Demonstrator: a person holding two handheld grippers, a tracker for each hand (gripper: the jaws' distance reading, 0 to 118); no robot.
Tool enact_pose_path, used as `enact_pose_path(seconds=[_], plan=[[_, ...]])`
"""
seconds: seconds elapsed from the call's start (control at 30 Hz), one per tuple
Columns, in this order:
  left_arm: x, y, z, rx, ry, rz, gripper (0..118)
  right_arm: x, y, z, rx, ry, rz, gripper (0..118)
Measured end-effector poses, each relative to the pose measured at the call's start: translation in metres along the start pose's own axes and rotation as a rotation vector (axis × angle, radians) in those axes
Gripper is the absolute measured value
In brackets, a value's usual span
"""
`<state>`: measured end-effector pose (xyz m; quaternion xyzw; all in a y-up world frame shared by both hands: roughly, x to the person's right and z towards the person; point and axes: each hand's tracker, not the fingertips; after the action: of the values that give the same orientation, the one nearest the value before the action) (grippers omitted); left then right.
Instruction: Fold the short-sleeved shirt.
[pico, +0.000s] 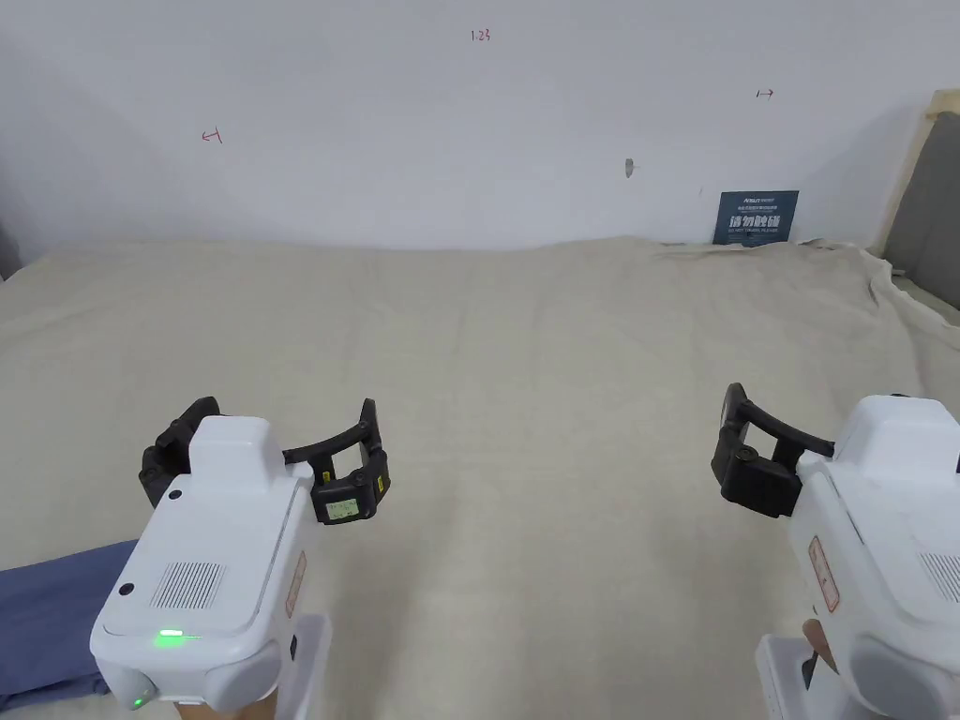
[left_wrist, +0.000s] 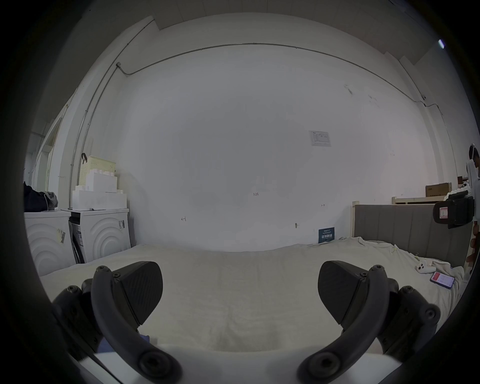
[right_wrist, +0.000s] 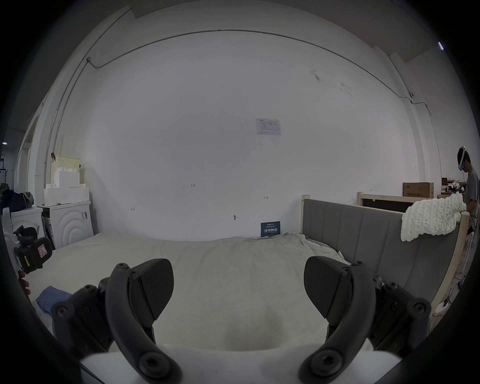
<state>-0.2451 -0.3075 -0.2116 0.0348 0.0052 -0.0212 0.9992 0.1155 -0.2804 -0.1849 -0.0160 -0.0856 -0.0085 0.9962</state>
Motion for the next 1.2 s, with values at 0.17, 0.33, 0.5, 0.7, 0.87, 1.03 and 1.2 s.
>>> enact_pose_path(seconds=[0.17, 0.33, 0.5, 0.7, 0.87, 1.03, 1.2], plan=[[0.0013, 0.0003, 0.0000, 0.001, 0.000, -0.006, 118, 0.0000, 0.0005, 0.0007, -0.004, 0.004, 0.005, 103], [0.0009, -0.0003, 0.0003, -0.001, 0.001, -0.003, 118, 0.0005, 0.0004, 0.0012, -0.006, 0.006, 0.012, 103], [0.0007, -0.0010, 0.0003, -0.004, 0.002, -0.005, 118, 0.0008, 0.0001, 0.0015, -0.008, 0.008, 0.012, 103], [0.0015, -0.0008, -0.0001, -0.004, 0.009, -0.010, 118, 0.0005, 0.0002, 0.0027, -0.009, 0.009, 0.014, 103], [0.0014, -0.0009, -0.0001, -0.004, 0.014, -0.010, 118, 0.0006, 0.0008, 0.0037, -0.011, 0.013, 0.013, 103], [0.0025, -0.0015, 0.0007, -0.005, 0.012, -0.008, 118, 0.0015, 0.0004, 0.0041, -0.011, 0.012, 0.012, 103], [0.0044, -0.0017, 0.0013, -0.001, 0.011, -0.021, 118, 0.0026, 0.0001, 0.0042, -0.010, 0.012, 0.011, 103]])
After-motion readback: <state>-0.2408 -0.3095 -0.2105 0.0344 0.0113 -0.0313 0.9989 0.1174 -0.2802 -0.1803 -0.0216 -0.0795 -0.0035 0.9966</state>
